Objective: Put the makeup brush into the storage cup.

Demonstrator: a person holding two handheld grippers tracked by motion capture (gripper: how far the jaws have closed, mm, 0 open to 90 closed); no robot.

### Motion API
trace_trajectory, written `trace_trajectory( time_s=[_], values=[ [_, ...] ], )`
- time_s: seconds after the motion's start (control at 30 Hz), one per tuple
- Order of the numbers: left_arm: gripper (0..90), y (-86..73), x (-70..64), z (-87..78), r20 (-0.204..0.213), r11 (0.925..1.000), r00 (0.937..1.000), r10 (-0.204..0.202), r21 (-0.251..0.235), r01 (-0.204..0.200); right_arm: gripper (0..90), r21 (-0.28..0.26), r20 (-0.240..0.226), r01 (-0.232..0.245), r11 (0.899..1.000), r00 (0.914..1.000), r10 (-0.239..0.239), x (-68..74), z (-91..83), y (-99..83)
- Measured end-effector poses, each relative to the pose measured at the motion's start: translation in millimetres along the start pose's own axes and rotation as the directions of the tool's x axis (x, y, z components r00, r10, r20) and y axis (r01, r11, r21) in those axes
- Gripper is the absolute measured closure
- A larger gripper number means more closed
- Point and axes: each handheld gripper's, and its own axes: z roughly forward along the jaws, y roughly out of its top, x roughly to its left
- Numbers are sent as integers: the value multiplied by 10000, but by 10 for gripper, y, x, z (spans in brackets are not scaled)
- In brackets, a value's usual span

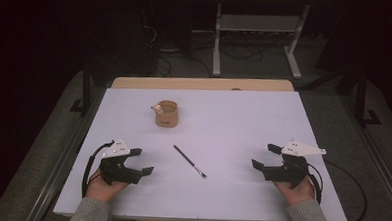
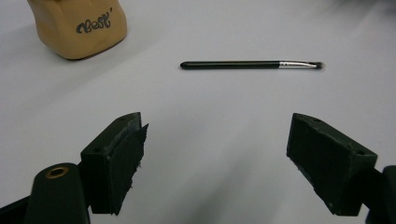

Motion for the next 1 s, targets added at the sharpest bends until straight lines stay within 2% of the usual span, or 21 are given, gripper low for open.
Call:
trace_trajectory(
  time_s=[0.53, 0.6, 1.0],
  values=[
    [184, 31, -7, -20, 17, 9999, 9999, 109, -99, -108, 161, -37, 81, -85, 10000, 9999, 86, -15, -16, -10],
    [184, 42, -7, -21, 17, 9997, 9997, 241, -39, -241, 161, -49, 96, -92, 9999, 9999, 92, -17, -17, -9],
    [184, 146, -15, -10, 241, 9993, 9990, 374, -50, -373, 160, -74, 131, -153, 9999, 9998, 154, -27, -29, -11]
  ],
)
